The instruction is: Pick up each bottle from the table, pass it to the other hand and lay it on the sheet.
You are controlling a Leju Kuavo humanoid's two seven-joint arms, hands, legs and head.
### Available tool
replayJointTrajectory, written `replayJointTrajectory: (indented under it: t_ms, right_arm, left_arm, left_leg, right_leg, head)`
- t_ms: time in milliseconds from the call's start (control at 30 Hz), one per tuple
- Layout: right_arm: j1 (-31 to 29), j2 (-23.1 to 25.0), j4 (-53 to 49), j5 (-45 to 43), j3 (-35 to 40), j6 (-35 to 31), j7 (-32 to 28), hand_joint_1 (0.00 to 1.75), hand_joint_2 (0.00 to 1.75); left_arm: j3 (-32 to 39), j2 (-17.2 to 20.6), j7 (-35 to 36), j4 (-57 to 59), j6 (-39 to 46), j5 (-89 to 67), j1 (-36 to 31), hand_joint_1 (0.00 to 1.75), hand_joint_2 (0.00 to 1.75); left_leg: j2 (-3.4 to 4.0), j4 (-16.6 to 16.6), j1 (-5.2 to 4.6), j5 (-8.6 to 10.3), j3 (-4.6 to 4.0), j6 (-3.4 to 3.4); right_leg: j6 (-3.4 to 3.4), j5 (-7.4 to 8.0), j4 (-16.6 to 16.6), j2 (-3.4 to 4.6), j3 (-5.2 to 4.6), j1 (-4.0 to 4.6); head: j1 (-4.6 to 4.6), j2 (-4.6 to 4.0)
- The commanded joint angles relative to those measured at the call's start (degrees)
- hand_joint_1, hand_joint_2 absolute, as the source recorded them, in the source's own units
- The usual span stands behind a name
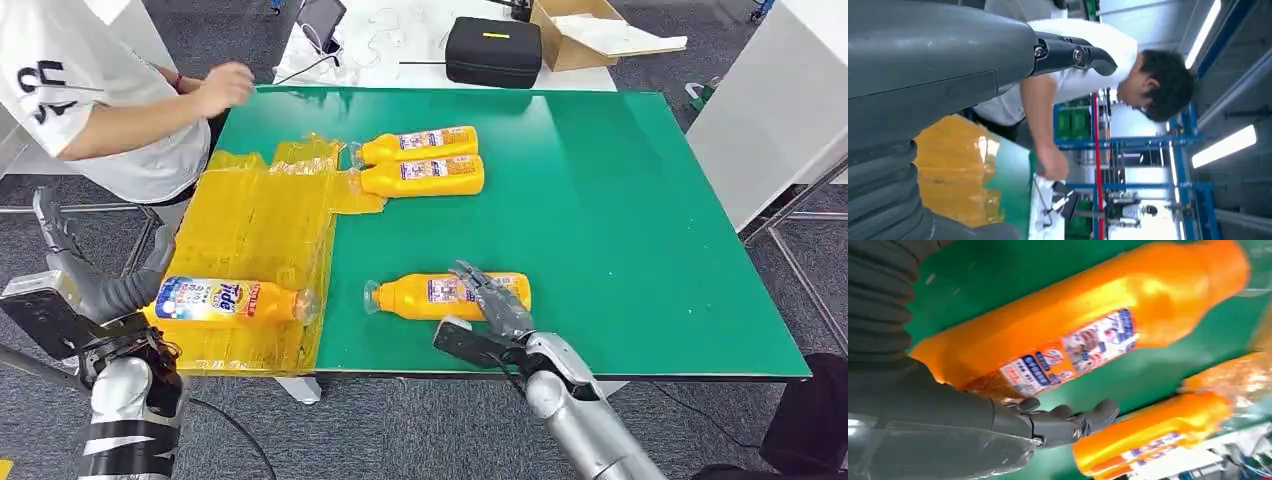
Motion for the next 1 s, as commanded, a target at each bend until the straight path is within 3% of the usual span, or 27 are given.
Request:
replayJointTrajectory:
  t_ms: [33, 400, 533, 1000]
  right_arm:
    - [-6.61, -5.98, 3.0, 0.72, 2.25, 3.45, 1.48, 0.0, 1.75]
    - [-10.53, -5.26, 5.42, 2.4, 4.5, 3.57, 1.69, 0.0, 1.75]
    - [-16.34, -4.74, 13.69, 0.63, 7.41, 11.79, 1.96, 0.0, 1.75]
    - [-19.16, -2.19, 26.86, -3.29, 11.87, 16.17, 0.07, 0.0, 1.75]
  left_arm:
    - [1.44, -1.57, 0.22, 5.2, -1.49, -0.41, -0.61, 0.0, 1.75]
    - [1.31, -1.94, 0.22, 7.66, -3.33, -0.01, -1.14, 0.0, 1.75]
    - [0.8, -2.41, 0.22, 9.77, -4.22, -0.1, -2.14, 0.0, 1.75]
    - [-0.72, -2.78, 0.22, 15.46, -5.35, -0.01, -4.54, 0.0, 1.75]
  left_leg:
    - [0.15, -0.03, -0.04, -0.06, 0.21, 0.06]
    - [0.2, -0.03, 0.0, -0.08, 0.24, 0.07]
    - [0.25, -0.02, 0.0, -0.07, 0.23, 0.06]
    - [0.12, -0.06, 0.03, -0.02, 0.25, 0.06]
  right_leg:
    - [-0.07, -0.04, -0.02, 0.06, 0.17, -0.01]
    - [-0.08, -0.04, -0.03, 0.1, 0.2, 0.05]
    - [-0.09, -0.02, -0.03, 0.14, 0.19, 0.05]
    - [-0.07, -0.01, -0.08, 0.04, 0.23, 0.08]
  head:
    - [0.0, 0.0]
    - [0.0, 0.0]
    - [-0.02, 0.0]
    - [-0.04, 0.0]
